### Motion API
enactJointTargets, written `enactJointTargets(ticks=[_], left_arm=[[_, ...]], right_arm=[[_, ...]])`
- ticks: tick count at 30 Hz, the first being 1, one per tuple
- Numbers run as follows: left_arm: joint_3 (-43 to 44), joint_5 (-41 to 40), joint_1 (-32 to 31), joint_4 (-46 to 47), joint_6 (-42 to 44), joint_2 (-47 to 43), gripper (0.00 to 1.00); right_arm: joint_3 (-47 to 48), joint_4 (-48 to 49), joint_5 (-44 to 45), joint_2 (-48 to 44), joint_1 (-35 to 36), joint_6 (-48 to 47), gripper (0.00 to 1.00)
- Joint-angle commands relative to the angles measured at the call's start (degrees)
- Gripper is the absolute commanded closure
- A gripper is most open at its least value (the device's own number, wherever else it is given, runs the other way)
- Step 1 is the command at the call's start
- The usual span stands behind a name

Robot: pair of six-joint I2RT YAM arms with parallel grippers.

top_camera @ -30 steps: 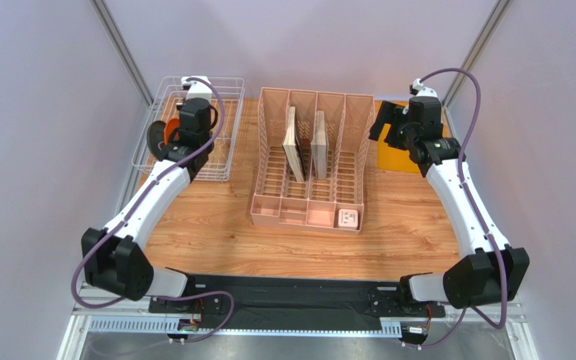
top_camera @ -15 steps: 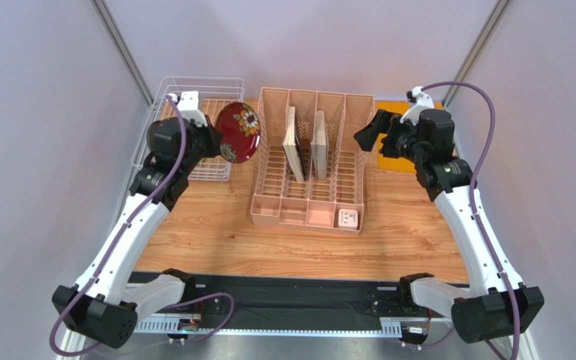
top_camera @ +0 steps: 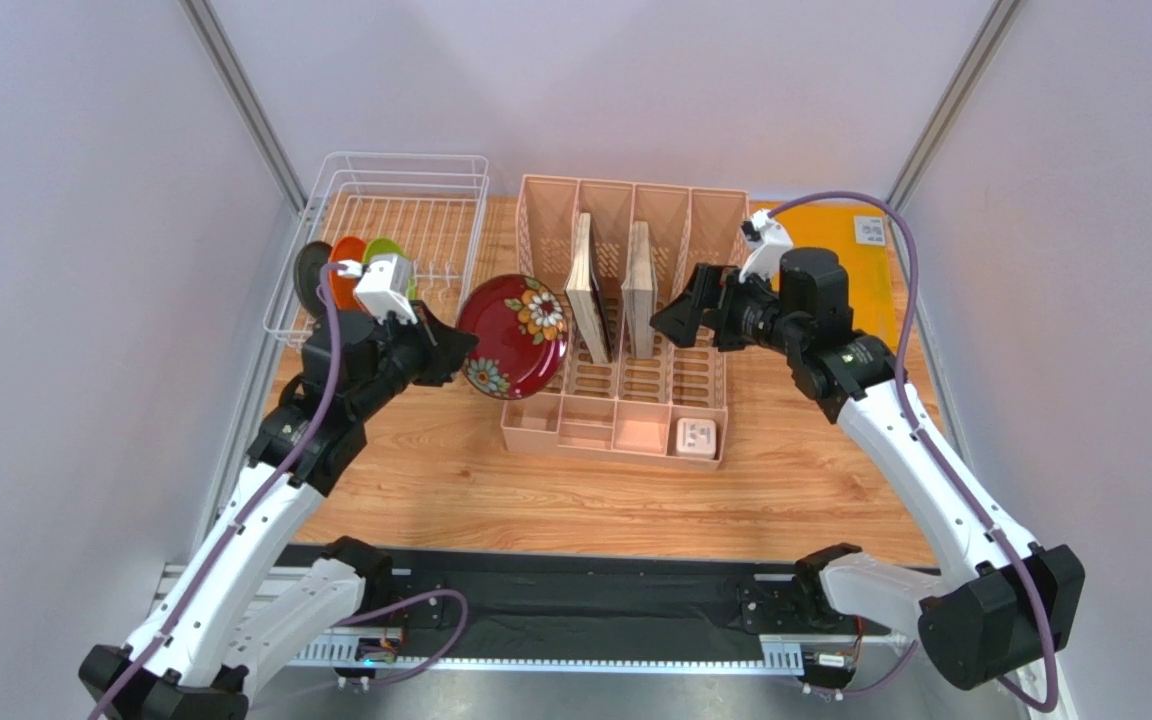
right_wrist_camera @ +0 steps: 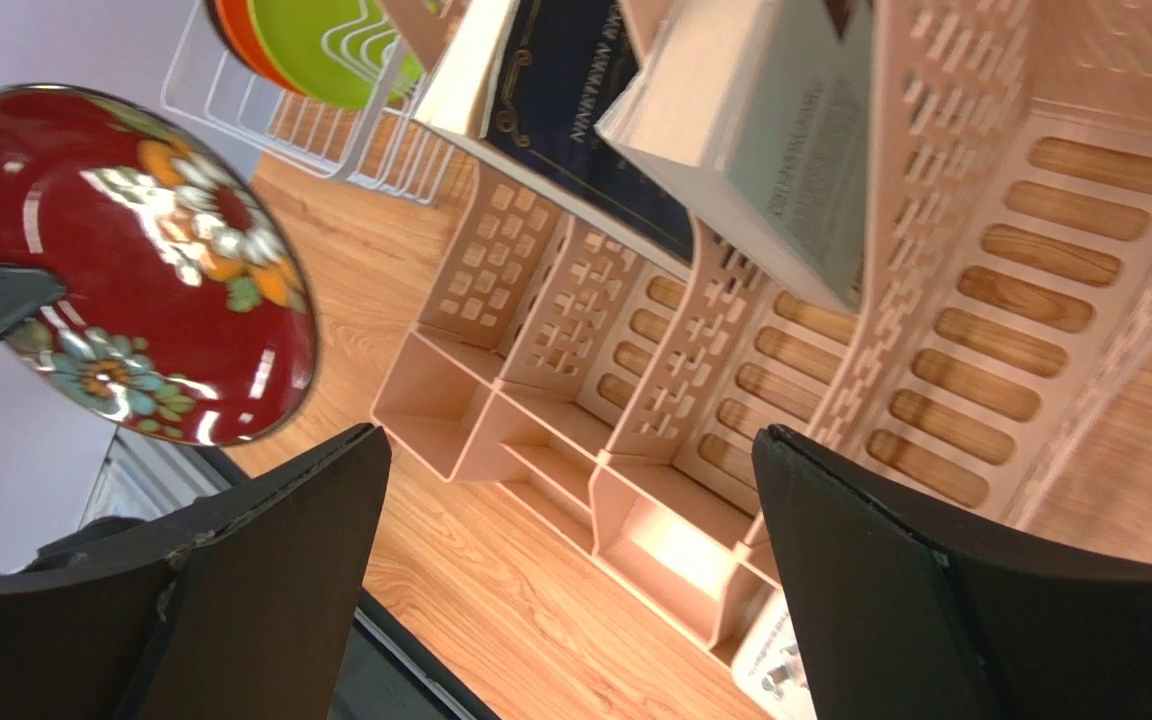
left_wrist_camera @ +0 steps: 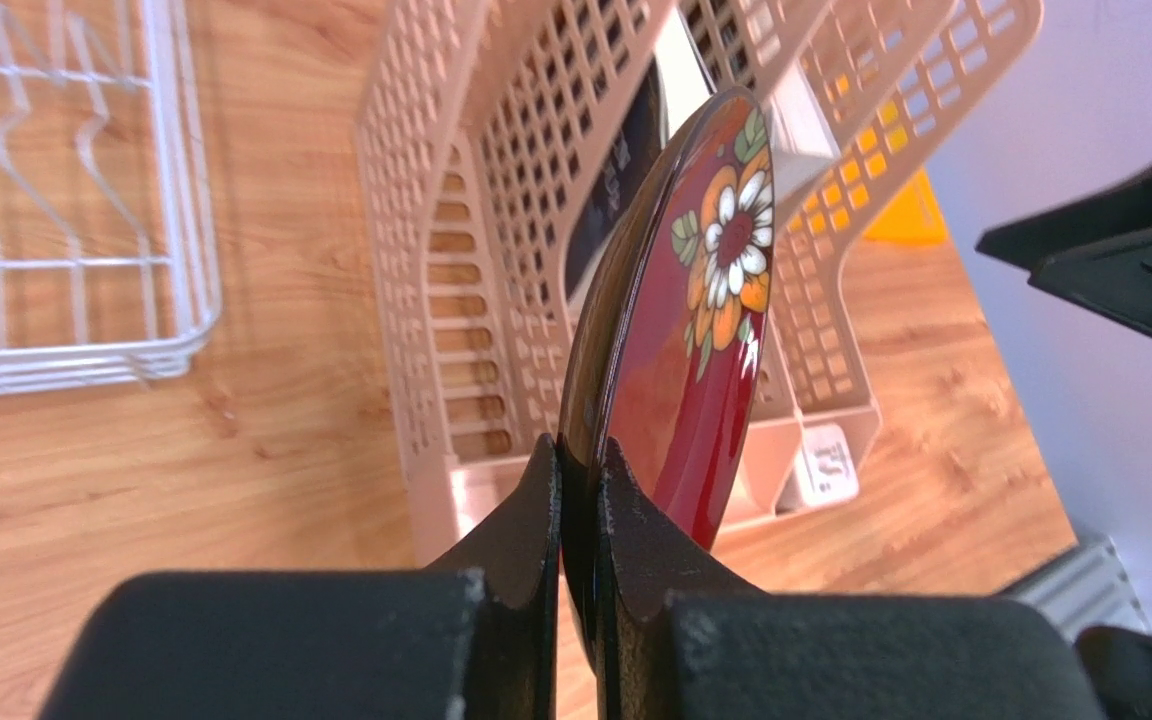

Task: Unload the plates from the dish rack

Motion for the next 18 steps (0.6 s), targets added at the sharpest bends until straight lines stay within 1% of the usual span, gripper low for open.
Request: enactJointTargets(ticks=[1,6,12,13,18], left_arm=[[-0.42,2.84,-2.74,9.56,-3.64,1.94,1.00],[-1.65,4.06,-5.55,16.23,-6.10,5.36,1.00],[-2.09,4.41,-7.75,20.80,-7.50,8.62,1.00],[-2.18,4.50,-8.36,20.73,-7.68,8.97,1.00],[-3.67,6.26,-9.77,28.44,-9.26,10.90,1.00]], right_arm=[[-0.96,6.87,-4.07,-0.24,2.29,1.25,0.00],[-2.01,9.15,-6.09,1.87,4.57,1.69,0.00],[-4.21,11.53,-8.11,2.84,7.21,2.92,0.00],[-4.65,12.31,-8.64,2.84,7.39,3.09,0.01],[-8.16,18.73,-12.33,2.84,7.56,5.46,0.02]])
